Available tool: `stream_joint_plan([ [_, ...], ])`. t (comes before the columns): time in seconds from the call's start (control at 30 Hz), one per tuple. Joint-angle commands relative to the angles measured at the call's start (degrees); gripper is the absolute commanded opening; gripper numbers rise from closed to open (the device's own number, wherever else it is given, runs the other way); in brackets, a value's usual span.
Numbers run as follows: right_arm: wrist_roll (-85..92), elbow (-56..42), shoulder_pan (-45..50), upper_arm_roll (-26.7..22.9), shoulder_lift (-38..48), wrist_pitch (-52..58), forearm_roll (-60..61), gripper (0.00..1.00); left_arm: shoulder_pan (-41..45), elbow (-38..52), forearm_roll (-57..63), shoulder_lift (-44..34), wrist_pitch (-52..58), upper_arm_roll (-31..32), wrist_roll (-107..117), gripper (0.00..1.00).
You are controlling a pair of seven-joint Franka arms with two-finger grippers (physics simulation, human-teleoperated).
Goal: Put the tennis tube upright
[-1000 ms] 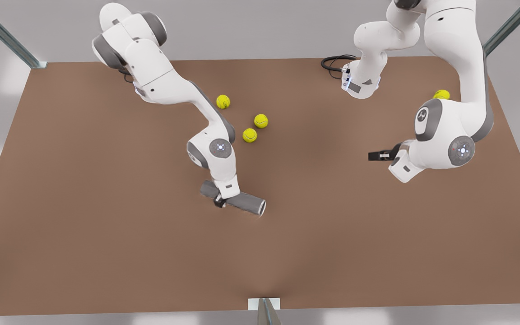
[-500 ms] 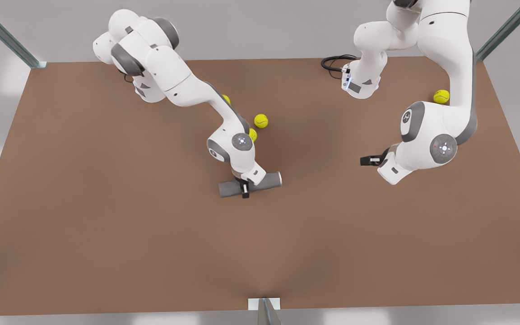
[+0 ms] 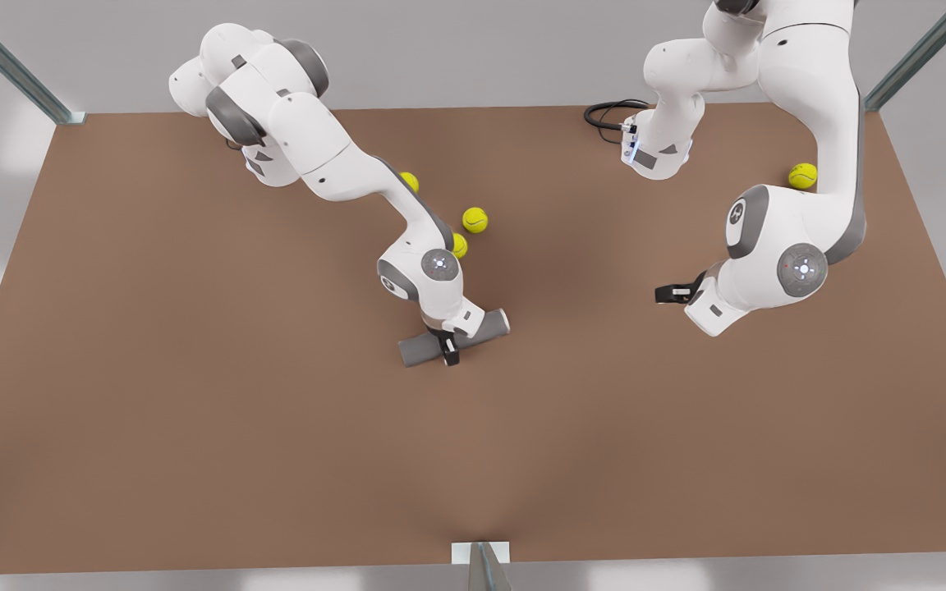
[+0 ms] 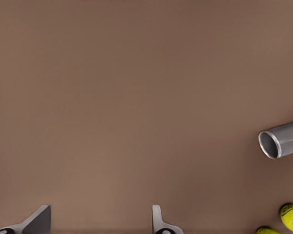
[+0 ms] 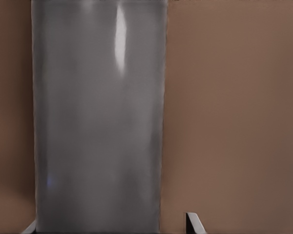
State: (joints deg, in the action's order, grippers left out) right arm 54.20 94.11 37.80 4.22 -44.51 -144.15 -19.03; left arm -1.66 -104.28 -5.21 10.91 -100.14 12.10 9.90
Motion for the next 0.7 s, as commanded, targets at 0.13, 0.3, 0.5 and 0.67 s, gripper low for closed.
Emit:
stream_joint_plan([
  [0.13, 7.68, -0.16, 0.08, 0.09, 0.30, 0.09, 0.22, 1.00, 0.25, -3.20, -7.61, -0.19, -0.58, -0.23, 0.73, 1.00],
  [0.3, 7.94, -0.07, -0.19, 0.53, 0.56, 0.27, 0.22, 1.00, 3.32, -13.31, -29.06, -2.47, -8.40, -6.47, 0.47, 1.00],
  [0.5, 8.12, 6.96, -1.24, 2.90, 7.50, 0.97, 2.07, 1.00, 5.17, -16.92, -37.50, -1.60, -16.66, -6.47, -2.86, 1.00],
  [0.67, 10.76, 13.47, -5.37, 6.24, 22.96, 16.85, 10.14, 1.00, 6.32, -24.12, -50.16, -1.25, -22.29, -6.47, -27.38, 1.00],
])
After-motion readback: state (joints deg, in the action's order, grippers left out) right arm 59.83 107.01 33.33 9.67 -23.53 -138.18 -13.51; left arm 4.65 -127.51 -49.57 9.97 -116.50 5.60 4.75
